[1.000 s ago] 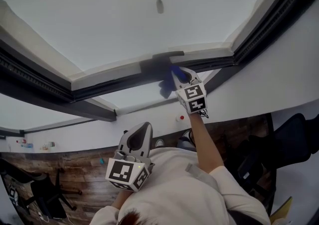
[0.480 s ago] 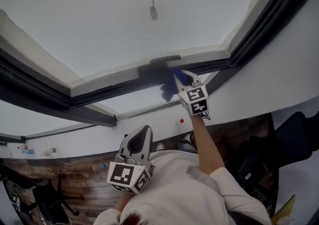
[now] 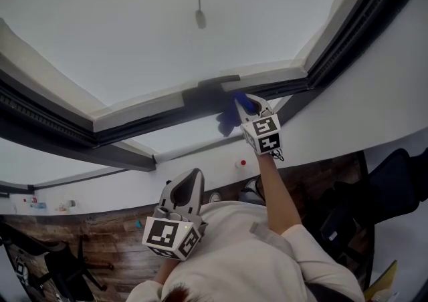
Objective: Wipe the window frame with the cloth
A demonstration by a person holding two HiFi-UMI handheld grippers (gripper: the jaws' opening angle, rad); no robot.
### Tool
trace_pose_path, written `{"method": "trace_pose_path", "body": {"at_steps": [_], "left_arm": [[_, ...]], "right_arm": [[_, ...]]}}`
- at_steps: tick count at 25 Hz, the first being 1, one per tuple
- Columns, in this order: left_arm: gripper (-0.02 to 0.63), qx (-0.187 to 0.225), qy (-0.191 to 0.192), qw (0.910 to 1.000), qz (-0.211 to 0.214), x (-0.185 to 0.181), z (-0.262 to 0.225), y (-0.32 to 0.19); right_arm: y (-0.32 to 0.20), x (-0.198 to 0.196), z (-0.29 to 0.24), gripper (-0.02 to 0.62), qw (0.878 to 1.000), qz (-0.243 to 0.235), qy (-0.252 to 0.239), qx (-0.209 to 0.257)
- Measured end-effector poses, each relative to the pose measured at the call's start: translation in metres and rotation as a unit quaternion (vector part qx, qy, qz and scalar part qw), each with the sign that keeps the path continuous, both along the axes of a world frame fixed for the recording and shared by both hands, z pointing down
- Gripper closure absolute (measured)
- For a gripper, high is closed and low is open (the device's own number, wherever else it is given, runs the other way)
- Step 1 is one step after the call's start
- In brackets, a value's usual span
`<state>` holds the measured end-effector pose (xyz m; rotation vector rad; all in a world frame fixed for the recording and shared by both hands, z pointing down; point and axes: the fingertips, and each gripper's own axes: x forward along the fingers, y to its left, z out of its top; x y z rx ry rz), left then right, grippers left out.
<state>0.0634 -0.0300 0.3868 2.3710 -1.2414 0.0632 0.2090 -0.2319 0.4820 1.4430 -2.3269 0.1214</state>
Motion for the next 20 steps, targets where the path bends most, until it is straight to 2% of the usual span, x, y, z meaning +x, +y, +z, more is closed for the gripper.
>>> {"method": "trace_pose_path", "body": {"at_steps": [12, 20], "left_arm": [[0.6, -0.004, 0.006, 0.9999, 0.009, 0.016, 0.001, -0.008], [0.601, -0.004, 0.004, 0.9994, 0.034, 0.037, 0.0, -0.004]], "right_arm": [[-0.003, 0.02, 0.0, 0.545, 1.0, 0.007, -0.003, -0.002], [-0.005, 0.03, 0.0, 0.545, 1.0, 0.009, -0.007, -0.003]]}}
